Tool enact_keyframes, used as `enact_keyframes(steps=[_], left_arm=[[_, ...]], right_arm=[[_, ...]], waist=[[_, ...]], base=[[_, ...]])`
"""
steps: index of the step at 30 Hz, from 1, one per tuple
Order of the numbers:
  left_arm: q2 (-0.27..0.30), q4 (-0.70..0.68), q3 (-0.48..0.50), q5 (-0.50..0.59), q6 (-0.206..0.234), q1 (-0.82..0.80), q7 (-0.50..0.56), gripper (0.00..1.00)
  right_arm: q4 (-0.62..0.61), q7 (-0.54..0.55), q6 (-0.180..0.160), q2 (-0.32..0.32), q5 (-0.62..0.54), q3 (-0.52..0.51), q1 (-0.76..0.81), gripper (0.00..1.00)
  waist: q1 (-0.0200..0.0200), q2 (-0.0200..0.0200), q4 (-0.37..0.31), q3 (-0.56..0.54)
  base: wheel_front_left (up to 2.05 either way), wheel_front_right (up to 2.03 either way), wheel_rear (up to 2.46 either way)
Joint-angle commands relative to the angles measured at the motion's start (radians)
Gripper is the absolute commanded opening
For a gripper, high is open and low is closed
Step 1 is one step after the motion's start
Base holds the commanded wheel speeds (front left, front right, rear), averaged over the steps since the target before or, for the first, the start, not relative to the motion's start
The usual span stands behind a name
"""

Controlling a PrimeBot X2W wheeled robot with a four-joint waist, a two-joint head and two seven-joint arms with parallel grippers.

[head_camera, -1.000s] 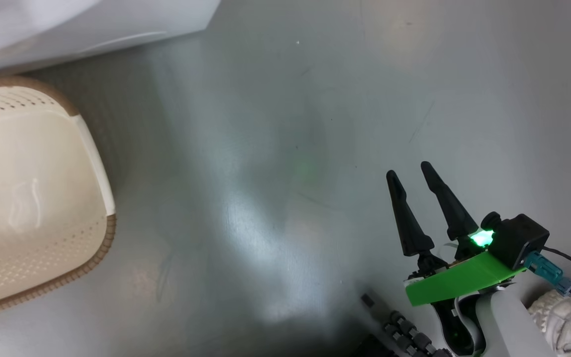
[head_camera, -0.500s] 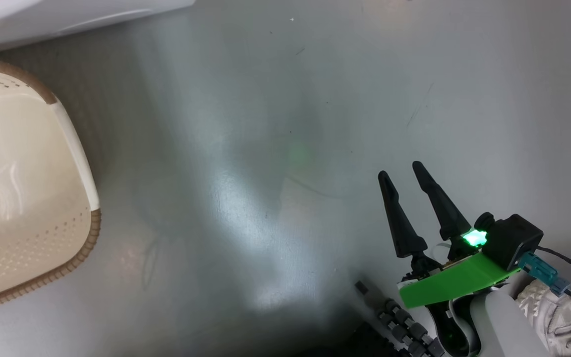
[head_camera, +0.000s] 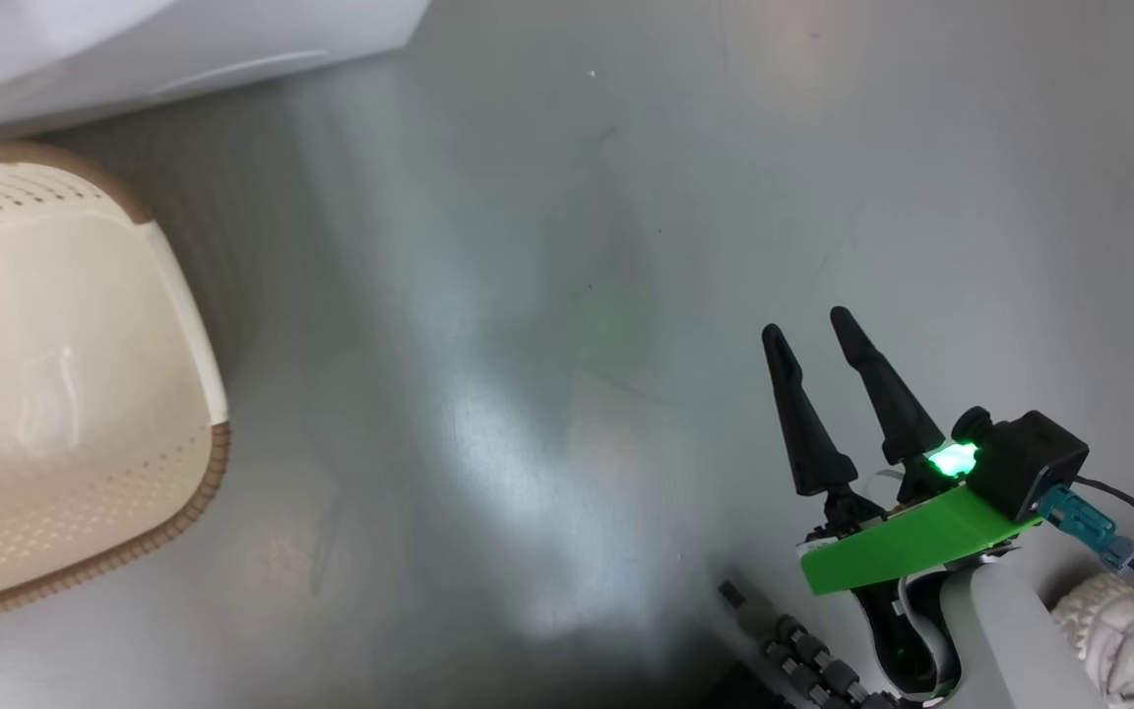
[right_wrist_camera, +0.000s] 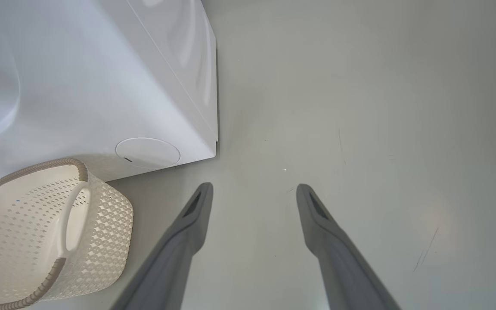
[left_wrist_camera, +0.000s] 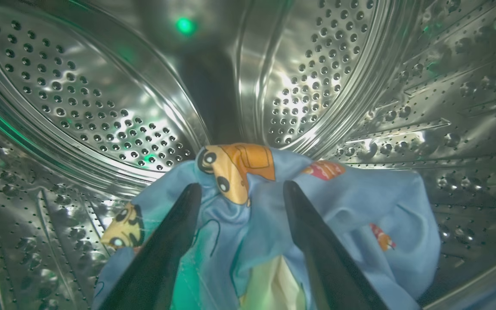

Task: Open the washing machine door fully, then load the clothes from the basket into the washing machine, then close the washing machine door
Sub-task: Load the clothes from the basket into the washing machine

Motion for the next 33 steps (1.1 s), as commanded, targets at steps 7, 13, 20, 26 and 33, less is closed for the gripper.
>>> enact_keyframes(steps=[7, 13, 20, 26, 33], left_arm=[[0.0, -0.037, 0.055, -0.025, 0.016, 0.129, -0.005, 1.0], [-0.032, -0.064, 0.091, -0.039, 0.016, 0.238, -0.005, 1.0], [-0.08, -0.147, 0.125, -0.033, 0.022, 0.406, -0.005, 1.0], [-0.11, -0.243, 0.17, -0.017, 0.028, 0.562, -0.005, 1.0], [-0.157, -0.368, 0.231, -0.002, 0.043, 0.718, -0.005, 1.0]], right_arm=[[-0.004, -0.012, 0.003, -0.003, -0.014, -0.005, 0.015, 1.0], [0.011, -0.012, 0.003, -0.003, -0.02, -0.012, 0.015, 1.0], [0.032, -0.012, 0.003, -0.003, -0.038, -0.022, 0.033, 1.0], [0.05, -0.012, 0.003, -0.003, -0.05, -0.034, 0.047, 1.0], [0.058, -0.012, 0.003, -0.003, -0.058, -0.05, 0.067, 1.0]], waist=[[0.0, -0.0001, 0.045, -0.088], [0.0, -0.0001, 0.07, -0.146], [0.0, -0.0001, 0.098, -0.223], [0.0, -0.0001, 0.115, -0.289], [0.0, -0.0001, 0.132, -0.362]], base=[[0.0, 0.0, 0.0], [0.0, 0.0, 0.0], [0.0, 0.0, 0.0], [0.0, 0.0, 0.0], [0.0, 0.0, 0.0]])
